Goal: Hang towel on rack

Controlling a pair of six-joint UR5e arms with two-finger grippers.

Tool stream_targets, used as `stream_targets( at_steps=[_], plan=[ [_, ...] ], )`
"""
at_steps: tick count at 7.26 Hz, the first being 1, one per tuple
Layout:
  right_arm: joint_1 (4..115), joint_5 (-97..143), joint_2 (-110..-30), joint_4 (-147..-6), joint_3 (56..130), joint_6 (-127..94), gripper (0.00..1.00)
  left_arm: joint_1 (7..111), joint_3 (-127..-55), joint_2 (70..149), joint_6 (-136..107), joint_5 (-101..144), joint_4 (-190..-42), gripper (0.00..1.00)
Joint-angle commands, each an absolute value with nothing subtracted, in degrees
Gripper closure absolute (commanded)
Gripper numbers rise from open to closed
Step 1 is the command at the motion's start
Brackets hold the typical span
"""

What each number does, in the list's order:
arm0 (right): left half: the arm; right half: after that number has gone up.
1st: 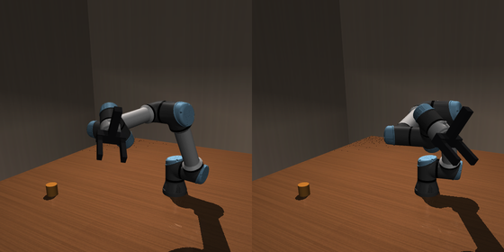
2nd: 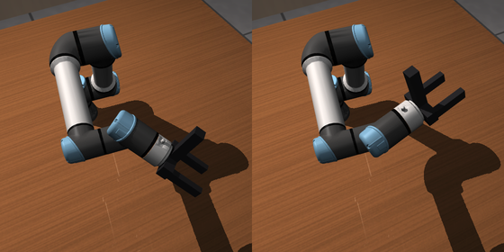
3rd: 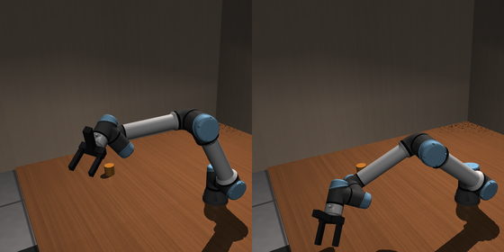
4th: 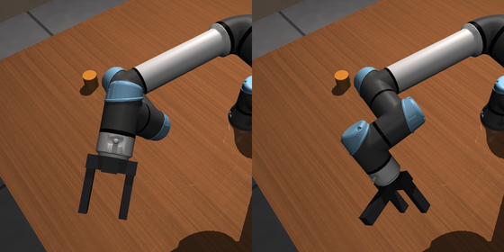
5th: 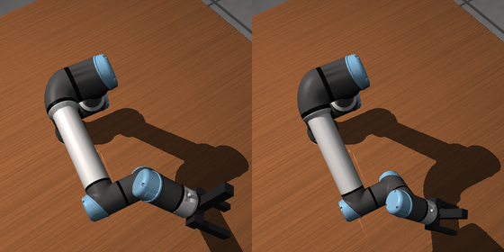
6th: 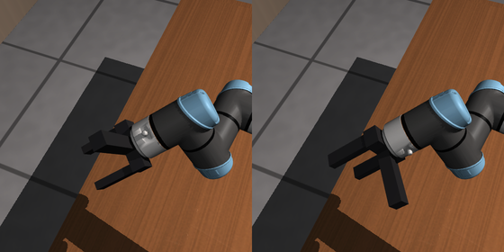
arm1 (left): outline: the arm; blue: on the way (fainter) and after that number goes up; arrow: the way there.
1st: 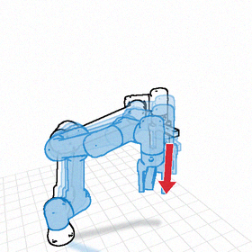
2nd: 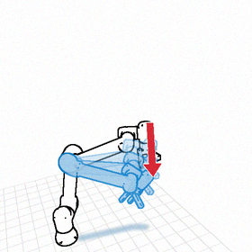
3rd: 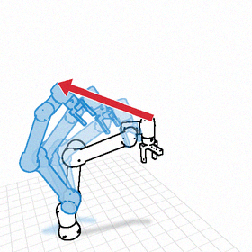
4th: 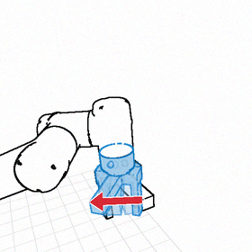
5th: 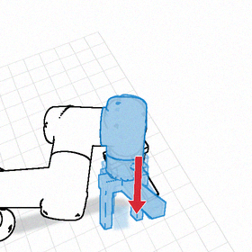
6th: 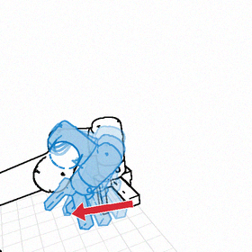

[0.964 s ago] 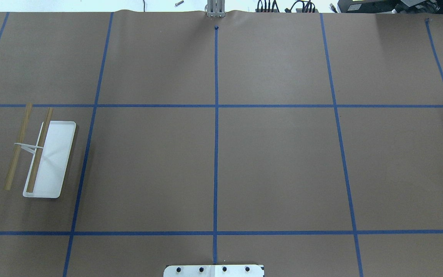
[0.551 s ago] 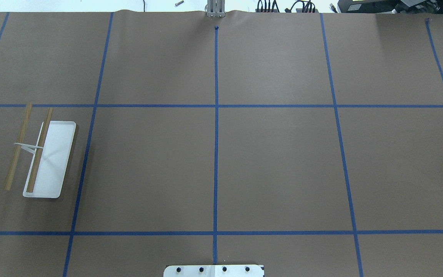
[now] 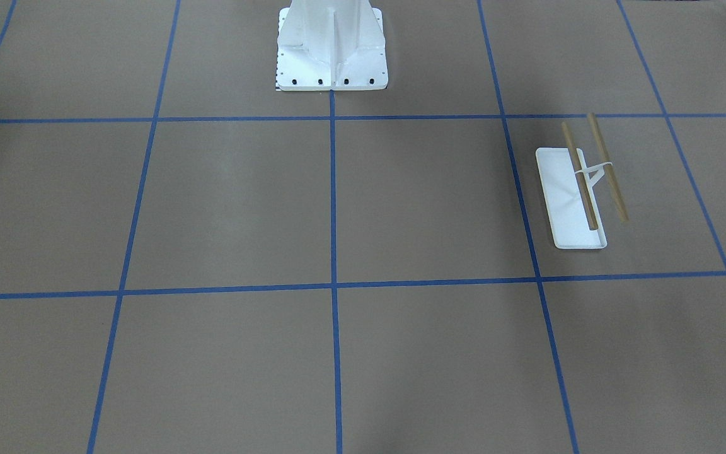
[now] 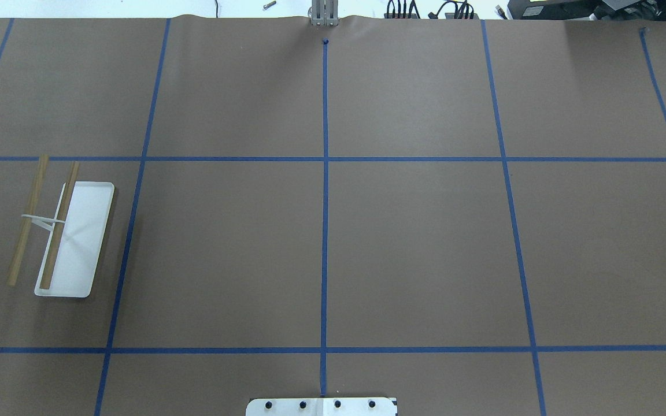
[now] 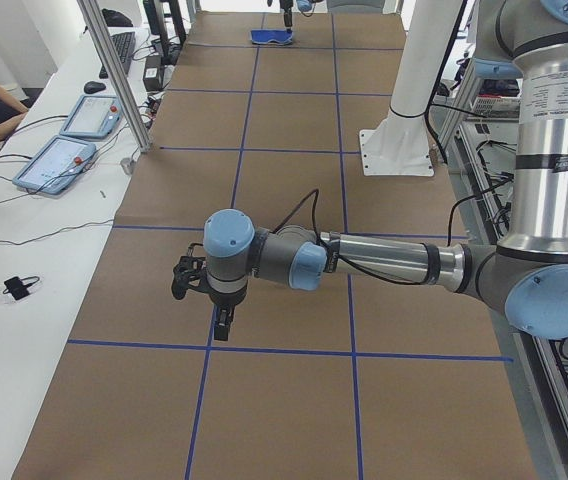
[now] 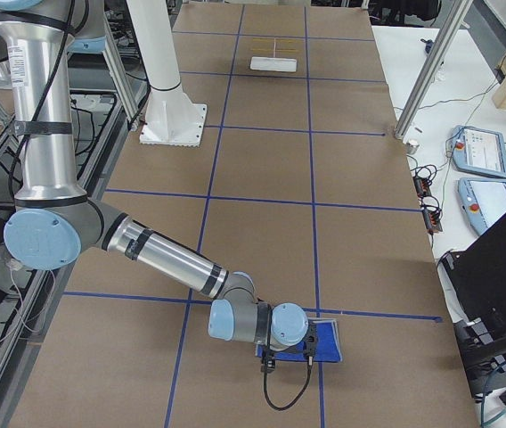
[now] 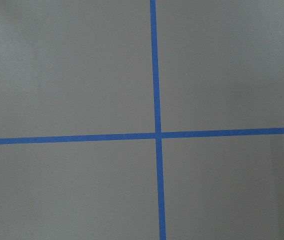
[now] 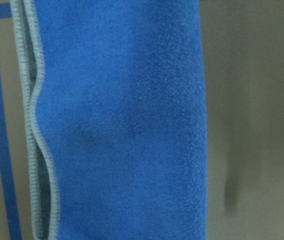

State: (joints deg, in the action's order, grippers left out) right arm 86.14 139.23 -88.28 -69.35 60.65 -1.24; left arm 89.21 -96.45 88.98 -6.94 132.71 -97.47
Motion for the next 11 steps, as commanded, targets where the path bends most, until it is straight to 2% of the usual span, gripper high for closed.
stream_targets(
  at_steps=[1, 4, 5, 6, 7, 8, 11],
  plan=[
    [85.8, 139.0, -88.2, -69.3, 59.9, -1.2, 0.0, 89.2, -96.5, 88.9, -6.9, 132.7, -97.5, 0.01],
    [85.5, 138.0, -87.7, -69.3, 58.6, -1.1, 0.02, 89.2, -96.3, 89.0, -6.9, 132.7, -97.5, 0.01],
    [85.5, 138.0, -87.5, -69.3, 58.4, -1.2, 0.26, 89.2, -96.2, 89.0, -6.9, 132.7, -97.5, 0.01],
    [85.5, 138.0, -87.0, -69.3, 58.3, -1.3, 0.66, 89.2, -96.3, 89.0, -6.9, 132.7, -97.5, 0.01],
    [85.5, 138.1, -87.0, -69.3, 58.3, -1.3, 0.96, 89.2, -96.3, 89.0, -6.9, 132.7, -97.5, 0.01],
    [85.5, 138.2, -87.0, -69.3, 58.3, -1.3, 1.0, 89.2, -96.2, 89.0, -6.9, 132.7, -97.5, 0.01],
    [85.6, 139.5, -85.1, -68.6, 59.2, -0.8, 1.0, 89.2, -96.2, 89.2, -6.9, 132.7, -97.5, 0.01]
  ],
)
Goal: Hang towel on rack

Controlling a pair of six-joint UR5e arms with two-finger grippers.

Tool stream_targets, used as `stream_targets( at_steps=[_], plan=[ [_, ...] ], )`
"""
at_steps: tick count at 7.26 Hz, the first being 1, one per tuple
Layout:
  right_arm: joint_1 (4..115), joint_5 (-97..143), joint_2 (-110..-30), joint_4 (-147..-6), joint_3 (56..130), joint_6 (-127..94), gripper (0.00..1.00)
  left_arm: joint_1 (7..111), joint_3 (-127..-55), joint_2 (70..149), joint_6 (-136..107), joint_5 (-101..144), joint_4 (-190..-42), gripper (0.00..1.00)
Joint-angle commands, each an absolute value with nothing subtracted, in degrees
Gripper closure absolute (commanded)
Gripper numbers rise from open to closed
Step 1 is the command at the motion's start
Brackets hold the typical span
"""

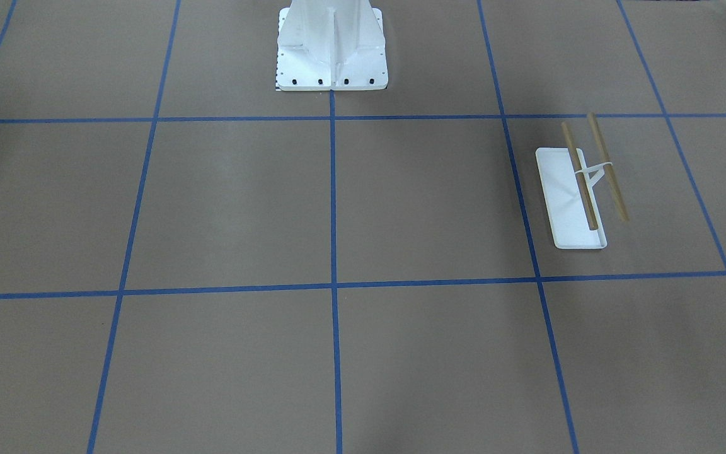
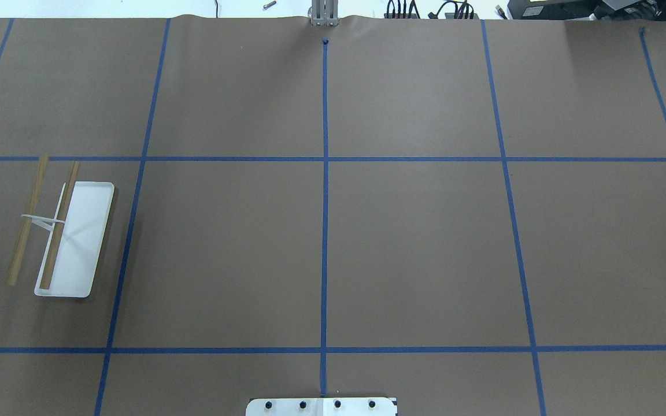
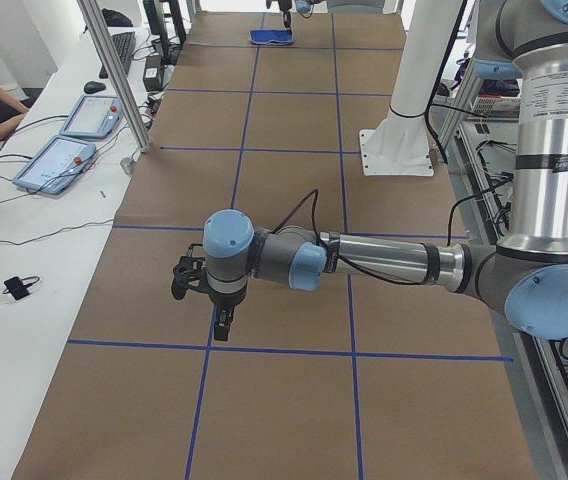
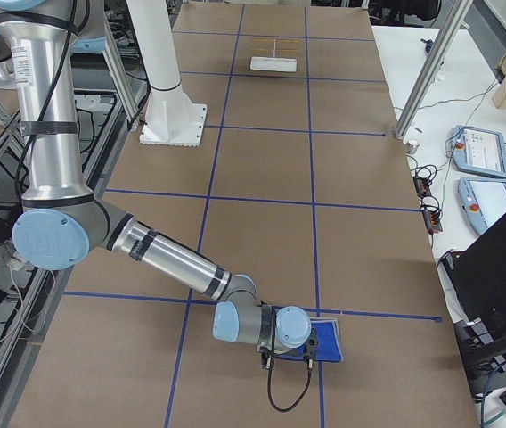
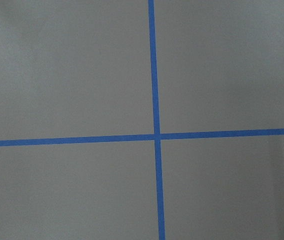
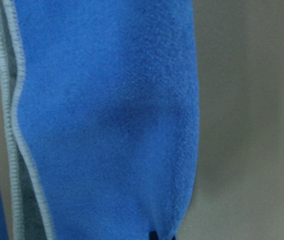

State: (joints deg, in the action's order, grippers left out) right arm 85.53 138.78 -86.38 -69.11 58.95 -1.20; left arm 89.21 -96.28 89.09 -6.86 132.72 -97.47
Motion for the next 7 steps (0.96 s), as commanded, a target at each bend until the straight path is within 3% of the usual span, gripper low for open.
stream_targets(
  at_steps=[1, 3, 7],
  plan=[
    [85.7, 141.0, -84.2, -65.9, 59.3, -0.5, 1.0, 89.2, -96.3, 89.4, -6.9, 132.7, -97.5, 0.01],
    [86.8, 148.0, -80.4, -65.2, 59.9, -2.9, 1.0, 89.2, -98.0, 90.2, -6.9, 137.7, -97.4, 0.01],
    [85.3, 148.5, -75.9, -66.1, 76.6, -23.3, 1.0, 88.6, -98.9, 93.5, -10.2, 139.0, -97.4, 0.01]
  ],
)
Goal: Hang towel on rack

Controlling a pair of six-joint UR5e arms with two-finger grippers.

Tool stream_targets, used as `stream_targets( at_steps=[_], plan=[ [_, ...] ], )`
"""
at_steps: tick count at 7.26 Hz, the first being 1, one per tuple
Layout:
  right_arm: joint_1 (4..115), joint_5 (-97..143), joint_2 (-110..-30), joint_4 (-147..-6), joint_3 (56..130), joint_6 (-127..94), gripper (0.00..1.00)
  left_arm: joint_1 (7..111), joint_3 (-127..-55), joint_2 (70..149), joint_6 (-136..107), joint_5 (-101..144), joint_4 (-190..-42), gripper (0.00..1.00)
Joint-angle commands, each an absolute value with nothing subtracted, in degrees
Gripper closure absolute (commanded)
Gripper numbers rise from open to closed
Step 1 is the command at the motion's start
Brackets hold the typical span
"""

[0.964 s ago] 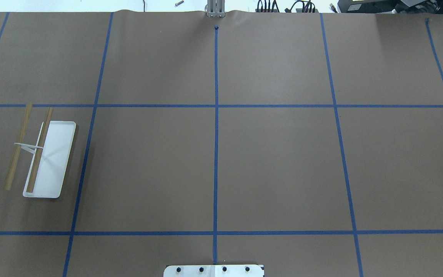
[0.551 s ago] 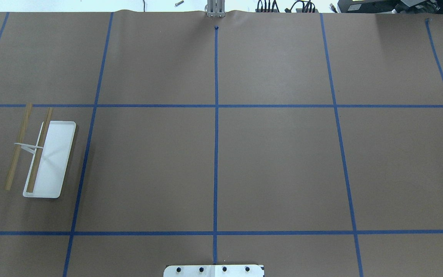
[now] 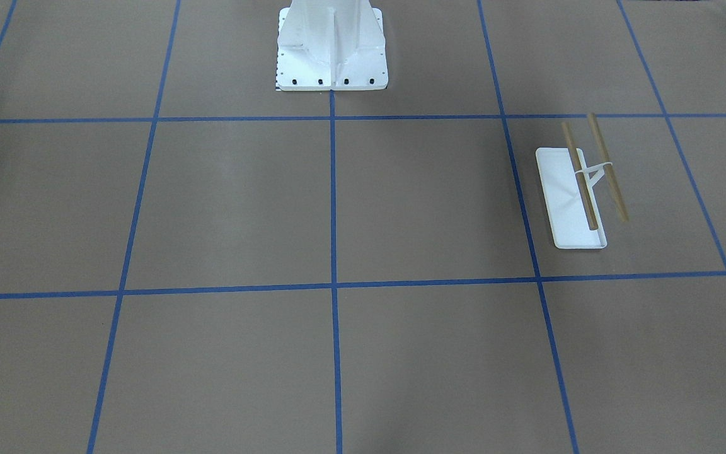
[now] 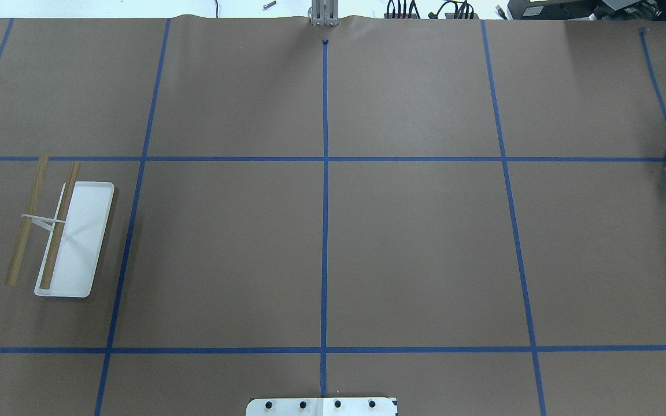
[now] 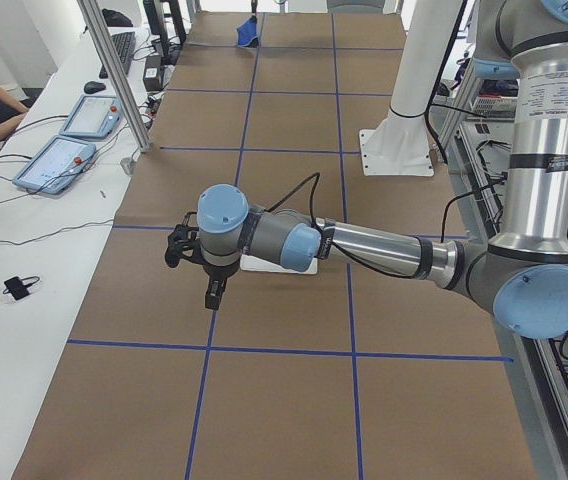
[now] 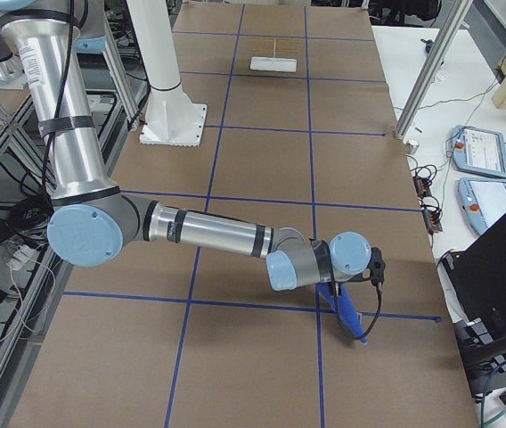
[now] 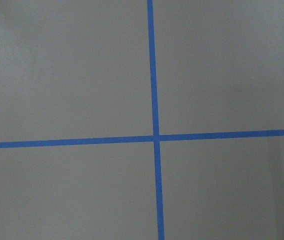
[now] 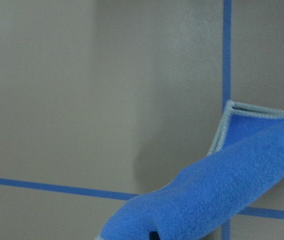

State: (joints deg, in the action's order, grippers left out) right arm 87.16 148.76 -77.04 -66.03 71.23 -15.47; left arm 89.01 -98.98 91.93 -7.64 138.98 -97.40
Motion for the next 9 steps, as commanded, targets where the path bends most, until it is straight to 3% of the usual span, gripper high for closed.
stream_targets(
  at_steps=[1, 5, 9],
  plan=[
    [82.6, 148.4, -74.2, -66.1, 80.4, -30.3, 1.0, 85.9, -98.8, 96.2, -19.5, 139.0, -97.4, 0.01],
    [74.0, 146.5, -66.1, -66.1, 92.1, -59.1, 1.0, 71.1, -98.8, 110.7, -57.8, 139.0, -96.9, 0.02],
    [62.0, 134.1, -64.4, -66.1, 104.0, -77.6, 1.0, 57.2, -99.2, 125.6, -97.8, 137.1, -97.9, 0.02]
  ],
)
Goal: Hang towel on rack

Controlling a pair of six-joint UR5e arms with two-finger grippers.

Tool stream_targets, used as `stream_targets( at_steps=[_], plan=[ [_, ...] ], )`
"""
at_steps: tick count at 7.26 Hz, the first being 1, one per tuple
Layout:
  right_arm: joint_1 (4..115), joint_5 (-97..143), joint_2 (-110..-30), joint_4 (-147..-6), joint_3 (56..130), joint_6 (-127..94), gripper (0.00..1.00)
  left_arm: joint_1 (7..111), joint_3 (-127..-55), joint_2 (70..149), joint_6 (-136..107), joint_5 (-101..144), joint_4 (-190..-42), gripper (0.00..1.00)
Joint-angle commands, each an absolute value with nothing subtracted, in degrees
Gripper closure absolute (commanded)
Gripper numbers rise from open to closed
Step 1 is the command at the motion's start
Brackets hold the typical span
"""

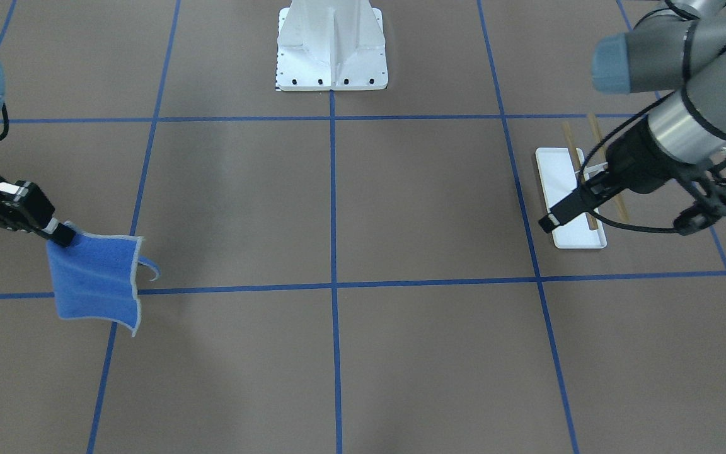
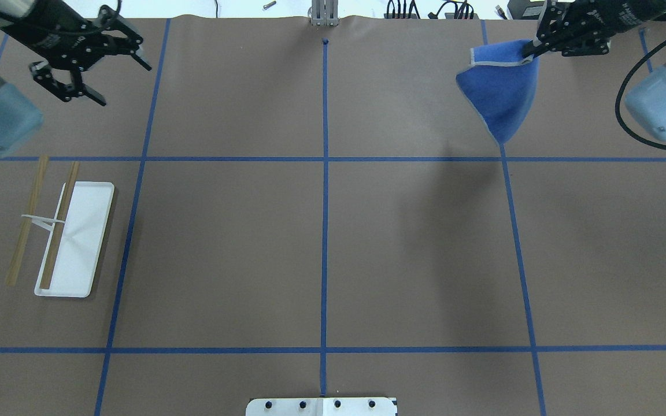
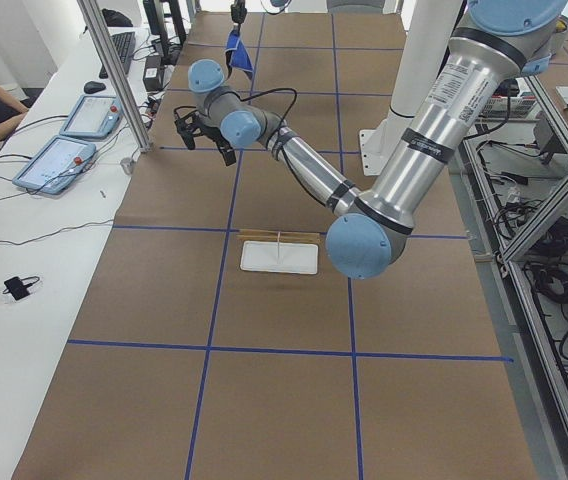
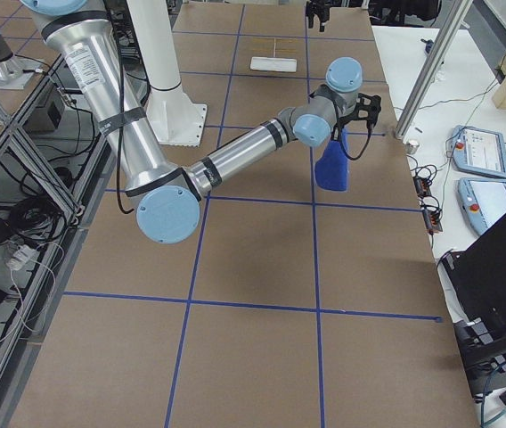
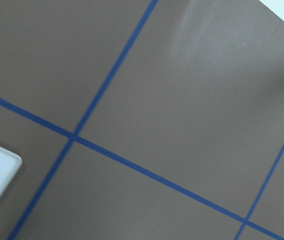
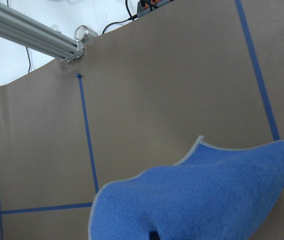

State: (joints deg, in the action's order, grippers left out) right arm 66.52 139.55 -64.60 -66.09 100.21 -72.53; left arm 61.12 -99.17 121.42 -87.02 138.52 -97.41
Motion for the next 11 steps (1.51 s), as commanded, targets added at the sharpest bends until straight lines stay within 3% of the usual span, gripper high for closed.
stream_targets(
  at_steps=[1, 2, 7, 11],
  plan=[
    [59.0, 130.0, -64.4, -66.0, 106.6, -81.8, 1.0, 53.8, -98.9, 126.2, -106.7, 134.2, -102.4, 0.02],
    [57.4, 127.8, -64.2, -66.0, 108.7, -85.8, 1.0, 50.1, -98.5, 126.5, -115.8, 129.6, -108.1, 0.02],
    [39.8, 105.6, -62.3, -66.0, 118.0, -97.3, 1.0, 41.9, -97.1, 135.7, -130.0, 124.5, -109.8, 0.02],
    [38.2, 104.7, -63.0, -66.0, 120.6, -97.3, 1.0, 42.1, -96.9, 135.7, -132.6, 123.6, -112.6, 0.02]
  ],
)
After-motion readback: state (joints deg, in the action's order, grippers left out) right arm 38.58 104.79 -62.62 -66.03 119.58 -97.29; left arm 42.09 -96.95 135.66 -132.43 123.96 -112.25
